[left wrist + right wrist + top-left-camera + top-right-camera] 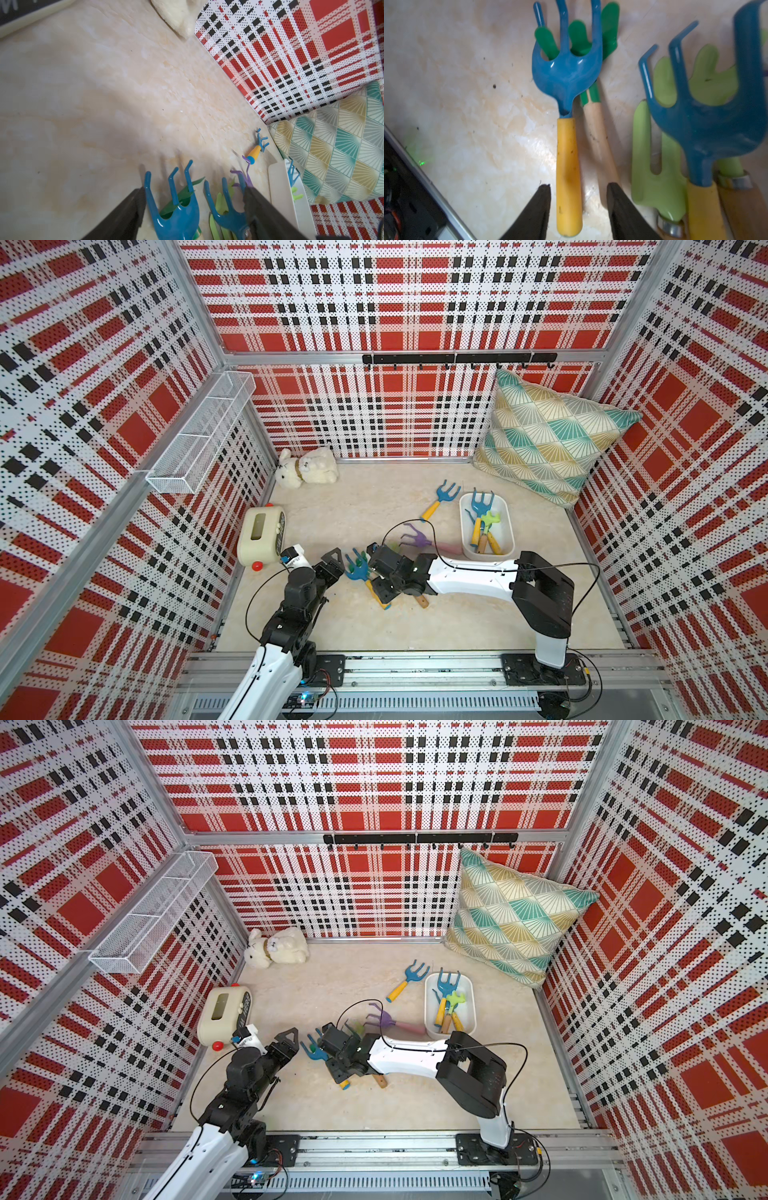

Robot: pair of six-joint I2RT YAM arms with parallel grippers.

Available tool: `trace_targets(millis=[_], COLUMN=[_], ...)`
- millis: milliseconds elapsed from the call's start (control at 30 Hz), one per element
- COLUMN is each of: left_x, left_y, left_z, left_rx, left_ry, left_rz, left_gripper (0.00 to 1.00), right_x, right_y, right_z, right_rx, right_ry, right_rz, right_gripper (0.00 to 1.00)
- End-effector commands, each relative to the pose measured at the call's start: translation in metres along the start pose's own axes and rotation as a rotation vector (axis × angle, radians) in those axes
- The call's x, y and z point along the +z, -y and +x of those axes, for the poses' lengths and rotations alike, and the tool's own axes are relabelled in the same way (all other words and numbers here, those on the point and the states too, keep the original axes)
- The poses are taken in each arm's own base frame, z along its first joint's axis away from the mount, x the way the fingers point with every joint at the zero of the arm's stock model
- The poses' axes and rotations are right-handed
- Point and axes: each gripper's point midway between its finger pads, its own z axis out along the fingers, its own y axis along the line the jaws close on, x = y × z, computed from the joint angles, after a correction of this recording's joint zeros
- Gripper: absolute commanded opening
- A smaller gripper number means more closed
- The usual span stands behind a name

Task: Put the rake into the storage box
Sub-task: Pick up the rake at the center of the board.

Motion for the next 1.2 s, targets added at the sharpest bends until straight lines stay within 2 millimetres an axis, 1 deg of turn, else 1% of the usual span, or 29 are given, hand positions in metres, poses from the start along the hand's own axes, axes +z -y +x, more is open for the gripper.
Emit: trace_targets(millis=[0,33,100,133,200,333,433,567,667,767,800,833,867,967,1033,1167], left_x=[0.000,0.000,0.001,0.001,0.000,0.000,-0.001,0.000,0.000,0.000,0.000,-0.001,-0.001,-0.004,-0.007,-0.009], left_y=[-0.009,-0.010,-0.010,-0.010,-0.012,-0.014,-0.016,-0.017,-0.014,-0.012,-0.010,-0.009,-0.008,-0.004,0.000,0.006], left_z=[0.000,0.000,-0.001,-0.001,-0.001,0.000,0.000,0.001,-0.001,-0.002,-0.003,-0.004,-0.005,-0.009,-0.011,-0.013], left_rx=[-0.005,-0.009,-0.013,-0.011,-0.007,-0.011,-0.014,-0.019,-0.019,-0.017,-0.018,-0.014,-0.011,-0.013,-0.018,-0.027], left_ry=[0.012,0.015,0.014,0.014,0.013,0.013,0.015,0.017,0.019,0.014,0.013,0.012,0.014,0.022,0.029,0.029], left_rz=[-0.023,-0.024,-0.019,-0.021,-0.030,-0.032,-0.034,-0.032,-0.027,-0.023,-0.019,-0.019,-0.019,-0.012,0.006,0.028], left_gripper=[0.80,0.80,0.80,0.80,0.80,0.80,0.80,0.80,0.80,0.80,0.80,0.80,0.80,0.80,0.80,0.80], right_x=[-0.001,0.001,0.005,0.008,0.014,0.026,0.032,0.036,0.035,0.031,0.027,0.020,0.015,0.000,-0.011,-0.023], right_y=[-0.006,-0.006,-0.004,-0.004,-0.007,-0.004,0.001,0.006,0.006,0.010,0.010,0.012,0.012,0.009,0.006,0.005], right_z=[0.008,0.011,0.015,0.017,0.022,0.031,0.034,0.033,0.030,0.026,0.023,0.017,0.013,0.000,-0.008,-0.015], right_rx=[-0.043,-0.046,-0.050,-0.053,-0.061,-0.070,-0.067,-0.069,-0.066,-0.058,-0.051,-0.044,-0.039,-0.029,-0.017,0.053], right_ry=[-0.028,-0.035,-0.050,-0.059,-0.074,-0.109,-0.120,-0.129,-0.124,-0.104,-0.092,-0.061,-0.040,0.018,0.061,0.098], right_rz=[0.013,0.022,0.039,0.041,0.035,0.071,0.101,0.139,0.147,0.169,0.169,0.181,0.181,0.160,0.130,0.053], right_gripper=[0.48,0.47,0.43,0.43,0.40,0.39,0.42,0.49,0.49,0.40,0.35,0.30,0.28,0.21,0.18,0.14])
